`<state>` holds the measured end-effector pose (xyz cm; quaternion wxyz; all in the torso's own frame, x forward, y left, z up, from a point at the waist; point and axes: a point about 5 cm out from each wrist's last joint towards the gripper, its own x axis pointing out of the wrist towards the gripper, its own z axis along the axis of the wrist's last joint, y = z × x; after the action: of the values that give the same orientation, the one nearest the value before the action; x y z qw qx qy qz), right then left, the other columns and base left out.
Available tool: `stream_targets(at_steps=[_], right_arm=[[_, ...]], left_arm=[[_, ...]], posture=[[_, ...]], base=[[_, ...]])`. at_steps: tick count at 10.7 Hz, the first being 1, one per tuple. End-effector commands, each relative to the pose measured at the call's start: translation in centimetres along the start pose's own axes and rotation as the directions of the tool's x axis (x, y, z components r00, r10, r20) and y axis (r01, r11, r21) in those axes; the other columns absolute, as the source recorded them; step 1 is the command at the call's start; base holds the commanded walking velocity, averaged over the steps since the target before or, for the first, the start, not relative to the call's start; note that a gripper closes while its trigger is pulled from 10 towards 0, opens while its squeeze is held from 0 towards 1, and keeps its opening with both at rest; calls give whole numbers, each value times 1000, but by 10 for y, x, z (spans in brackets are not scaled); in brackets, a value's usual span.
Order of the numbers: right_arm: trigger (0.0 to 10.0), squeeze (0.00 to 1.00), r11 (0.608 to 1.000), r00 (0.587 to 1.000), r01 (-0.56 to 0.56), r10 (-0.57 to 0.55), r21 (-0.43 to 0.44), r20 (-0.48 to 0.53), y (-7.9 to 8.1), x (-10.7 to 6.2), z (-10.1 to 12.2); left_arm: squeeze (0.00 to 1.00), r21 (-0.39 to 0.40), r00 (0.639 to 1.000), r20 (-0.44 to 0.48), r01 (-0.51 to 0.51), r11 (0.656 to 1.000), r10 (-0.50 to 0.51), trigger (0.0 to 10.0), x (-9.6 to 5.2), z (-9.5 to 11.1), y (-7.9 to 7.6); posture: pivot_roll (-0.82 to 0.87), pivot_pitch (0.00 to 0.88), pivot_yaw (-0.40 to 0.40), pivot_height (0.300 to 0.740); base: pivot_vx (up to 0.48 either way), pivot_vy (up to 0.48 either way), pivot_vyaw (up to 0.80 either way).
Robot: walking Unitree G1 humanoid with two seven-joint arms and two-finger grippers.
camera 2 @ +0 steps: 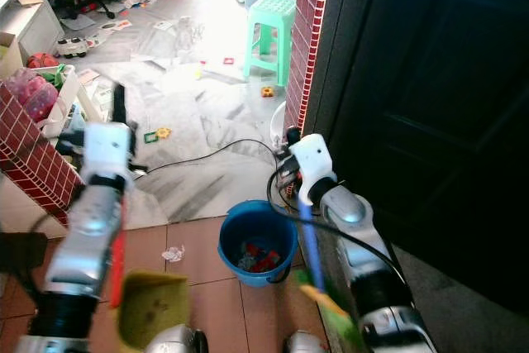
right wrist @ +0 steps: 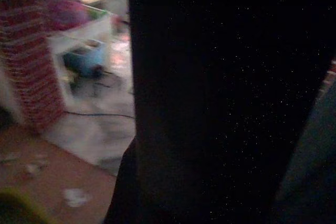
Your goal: Sweep floor
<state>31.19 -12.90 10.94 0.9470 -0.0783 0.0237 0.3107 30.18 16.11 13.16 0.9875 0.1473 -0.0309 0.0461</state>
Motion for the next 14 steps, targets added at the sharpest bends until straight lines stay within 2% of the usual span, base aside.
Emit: stream_targets(at_steps=[1, 2, 3, 4, 5, 6, 7, 8, 11, 14], right_arm=[[10000, 0, 997, 997, -72, 72, 8, 43, 8, 3, 11], [10000, 0, 989, 989, -143, 144, -37, 22, 12, 2, 12], [10000, 0, 979, 979, -200, 201, -41, 16, 15, 0, 13], [10000, 0, 965, 964, -263, 262, 2, 41, 19, -3, 17], [10000, 0, 948, 944, -312, 301, 69, 133, 25, -4, 30], [10000, 0, 946, 937, -305, 277, 110, 214, 27, 0, 45], [10000, 0, 938, 929, -315, 274, 144, 249, 29, 2, 51], [10000, 0, 949, 929, -298, 264, 101, 261, 30, 3, 56], [10000, 0, 985, 942, -149, 117, 82, 313, 17, 7, 68], [10000, 0, 996, 956, -87, 82, 5, 282, 11, 7, 61]], left_arm=[[0, -1, 999, 33, 4, 1000, -4, 10000, 0, 6, -4], [0, 0, 999, 33, 17, 1000, -17, 10000, 0, 5, -8], [0, -5, 999, 31, 16, 1000, -16, 10000, -1, 4, -9], [0, -12, 1000, 25, 10, 1000, -10, 10000, 0, 3, -8], [0, -35, 1000, -3, -17, 999, 17, 10000, -1, -2, -7], [0, -73, 999, -40, -37, 997, 34, 10000, -3, -9, -9], [0, -87, 998, -57, -45, 995, 40, 10000, -4, -13, -11], [0, -98, 996, -71, -59, 993, 52, 10000, -6, -16, -14], [0, -112, 996, -76, -57, 992, 48, 10000, -6, -17, -17], [0, -124, 996, -80, -48, 991, 39, 10000, -4, -17, -19]], posture=[[-80, 30, 15, 740], [-83, 32, 16, 740], [-84, 34, 16, 740], [-84, 34, 16, 740], [-84, 34, 16, 740], [-82, 34, 14, 740], [-82, 33, 16, 740], [-82, 33, 16, 740], [-84, 28, 19, 740], [-85, 27, 17, 740]], base=[[0, 0, 0], [0, 0, 0], [0, 0, 0], [0, 0, 0], [0, 0, 0], [0, 0, 0], [0, 0, 0], [0, 0, 0], [0, 0, 0], [0, 0, 0]])
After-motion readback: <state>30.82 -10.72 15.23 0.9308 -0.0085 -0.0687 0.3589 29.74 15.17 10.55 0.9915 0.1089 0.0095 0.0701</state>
